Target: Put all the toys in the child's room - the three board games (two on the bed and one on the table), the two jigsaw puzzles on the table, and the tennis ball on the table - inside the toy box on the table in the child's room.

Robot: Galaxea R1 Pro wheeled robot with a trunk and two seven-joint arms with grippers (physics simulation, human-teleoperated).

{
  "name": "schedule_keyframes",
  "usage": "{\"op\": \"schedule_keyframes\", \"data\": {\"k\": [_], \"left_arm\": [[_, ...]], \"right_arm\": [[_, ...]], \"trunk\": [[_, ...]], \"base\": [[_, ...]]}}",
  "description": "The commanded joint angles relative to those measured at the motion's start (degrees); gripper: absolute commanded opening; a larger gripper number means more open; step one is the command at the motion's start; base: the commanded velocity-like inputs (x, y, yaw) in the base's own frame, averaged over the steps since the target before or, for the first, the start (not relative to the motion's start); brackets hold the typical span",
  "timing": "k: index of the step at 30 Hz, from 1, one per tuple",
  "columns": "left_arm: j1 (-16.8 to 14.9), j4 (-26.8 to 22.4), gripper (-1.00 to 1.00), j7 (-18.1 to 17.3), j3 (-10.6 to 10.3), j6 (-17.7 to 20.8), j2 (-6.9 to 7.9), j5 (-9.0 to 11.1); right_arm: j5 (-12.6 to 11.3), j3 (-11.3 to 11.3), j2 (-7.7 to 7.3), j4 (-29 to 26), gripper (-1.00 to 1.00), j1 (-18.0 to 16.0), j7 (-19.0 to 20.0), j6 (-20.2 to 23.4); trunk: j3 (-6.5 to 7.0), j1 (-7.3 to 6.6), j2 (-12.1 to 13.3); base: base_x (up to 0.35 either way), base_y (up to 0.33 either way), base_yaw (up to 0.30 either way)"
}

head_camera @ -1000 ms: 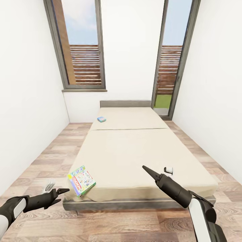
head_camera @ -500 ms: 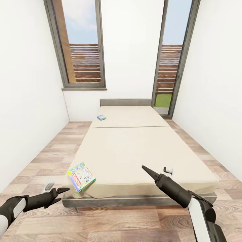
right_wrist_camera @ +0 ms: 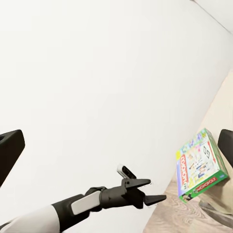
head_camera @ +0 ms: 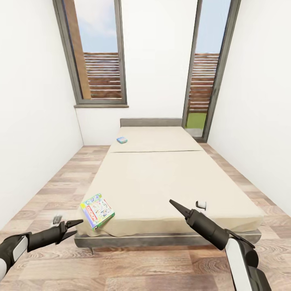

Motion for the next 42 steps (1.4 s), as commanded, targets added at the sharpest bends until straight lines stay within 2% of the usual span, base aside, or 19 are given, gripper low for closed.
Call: {"op": "schedule_keyframes", "data": {"k": [1, 9, 18, 23, 31, 40, 42], "left_arm": [[-0.03, -0.39, 1.0, -0.92, -0.17, 0.47, 0.06, 0.29], [-0.03, -1.13, 1.0, -3.39, -0.32, 0.47, 0.21, 0.17], [-0.03, -1.24, 1.0, -3.7, -0.33, 0.47, 0.36, 0.19], [-0.03, -1.3, 1.0, -3.78, -0.24, 0.52, 1.15, 0.26], [-0.31, -1.35, 1.0, -3.87, -0.02, 0.68, 1.47, 0.41], [-0.37, -1.61, 1.0, -6.17, -0.02, 0.73, 1.44, 0.41], [-0.38, -2.18, 1.0, -6.86, -0.09, 0.76, 1.35, 0.41]], "right_arm": [[-0.01, -0.1, 0.06, 0.0, 1.0, -0.05, 0.15, 0.29], [0.03, -0.12, 0.06, 0.14, 1.0, -0.03, 0.11, 0.29], [0.04, -0.1, 0.08, 0.17, 1.0, -0.07, 0.0, 0.29], [0.04, -0.1, 0.08, 0.17, 1.0, -0.06, -0.02, 0.25], [0.15, -0.04, 0.35, 0.26, 1.0, -0.06, -0.13, 0.22], [0.21, 0.03, 0.55, 0.34, 1.0, -0.09, -2.12, 0.21], [0.21, 0.14, 0.58, 0.3, 1.0, -0.08, -2.52, 0.21]], "trunk": [[-0.24, 0.21, -0.42], [-1.67, 1.97, -3.63], [-3.29, 3.94, -7.24], [-4.18, 5.04, -9.25], [-5.62, 6.8, -12.46], [-7.24, 8.78, -16.07], [-7.24, 8.78, -16.07]], "base": [[0.0, 0.0, 0.0], [0.0, 0.0, 0.0], [0.0, 0.0, 0.0], [0.0, 0.0, 0.0], [0.0, 0.0, 0.0], [0.0, 0.0, 0.0], [0.0, 0.0, 0.0]]}}
